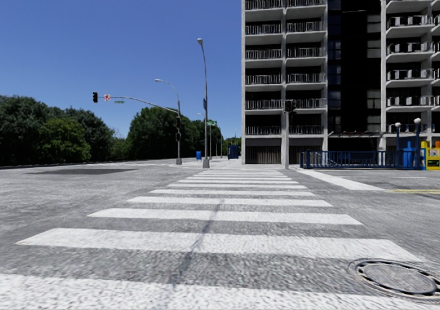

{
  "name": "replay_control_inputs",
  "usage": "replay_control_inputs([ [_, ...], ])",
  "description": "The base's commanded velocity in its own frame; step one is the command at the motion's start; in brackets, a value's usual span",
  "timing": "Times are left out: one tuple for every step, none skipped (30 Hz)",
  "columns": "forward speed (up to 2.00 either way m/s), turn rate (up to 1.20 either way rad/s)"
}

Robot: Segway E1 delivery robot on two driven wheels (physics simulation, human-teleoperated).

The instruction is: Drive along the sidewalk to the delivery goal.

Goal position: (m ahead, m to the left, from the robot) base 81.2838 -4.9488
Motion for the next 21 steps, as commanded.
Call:
replay_control_inputs([
  [2.0,-0.28],
  [2.0,-0.29],
  [2.0,-0.29],
  [2.0,-0.3],
  [2.0,-0.3],
  [2.0,-0.3],
  [2.0,-0.27],
  [2.0,-0.03],
  [2.0,-0.03],
  [2.0,0.0],
  [2.0,0.0],
  [2.0,0.0],
  [2.0,0.0],
  [2.0,0.0],
  [2.0,0.0],
  [2.0,0.0],
  [2.0,0.0],
  [2.0,-0.21],
  [2.0,-0.35],
  [2.0,-0.35],
  [2.0,-0.39],
])
